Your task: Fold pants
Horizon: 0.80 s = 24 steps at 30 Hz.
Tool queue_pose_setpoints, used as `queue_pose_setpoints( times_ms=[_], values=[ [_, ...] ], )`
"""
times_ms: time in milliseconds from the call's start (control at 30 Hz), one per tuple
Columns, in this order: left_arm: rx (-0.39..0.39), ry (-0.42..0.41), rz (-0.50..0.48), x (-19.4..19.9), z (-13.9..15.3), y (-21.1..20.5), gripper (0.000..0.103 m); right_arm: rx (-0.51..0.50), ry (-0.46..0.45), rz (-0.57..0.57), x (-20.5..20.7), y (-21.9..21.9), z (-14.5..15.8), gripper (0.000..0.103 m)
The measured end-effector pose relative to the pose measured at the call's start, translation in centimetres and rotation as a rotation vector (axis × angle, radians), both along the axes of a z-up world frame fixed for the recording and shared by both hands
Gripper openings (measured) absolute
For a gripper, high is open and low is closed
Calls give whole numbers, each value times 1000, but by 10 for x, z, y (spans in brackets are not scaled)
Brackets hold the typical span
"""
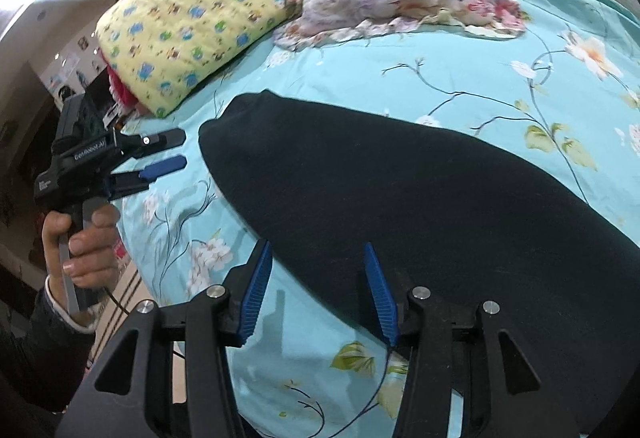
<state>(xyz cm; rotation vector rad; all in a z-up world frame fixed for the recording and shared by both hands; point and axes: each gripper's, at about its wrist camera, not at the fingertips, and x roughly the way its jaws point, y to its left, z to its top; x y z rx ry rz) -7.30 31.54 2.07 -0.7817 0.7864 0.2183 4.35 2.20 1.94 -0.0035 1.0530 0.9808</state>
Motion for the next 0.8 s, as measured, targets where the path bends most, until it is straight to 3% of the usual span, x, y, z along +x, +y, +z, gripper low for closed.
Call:
queue_pose_setpoints(
  times_ms=[200,467,633,800],
  values=[
    [-49,61,95,-4,-13,1,70,24,9,-39,8,-11,1,50],
    [-121,98,117,14,-26,1,74,57,40,-141,41,-31,3,50],
    [-161,135,134,28,-38,5,74,84,57,-220,82,-38,7,50],
    [-173,144,145,32,-46,7,74,25,49,-237,125,-22,-2,50]
  ],
)
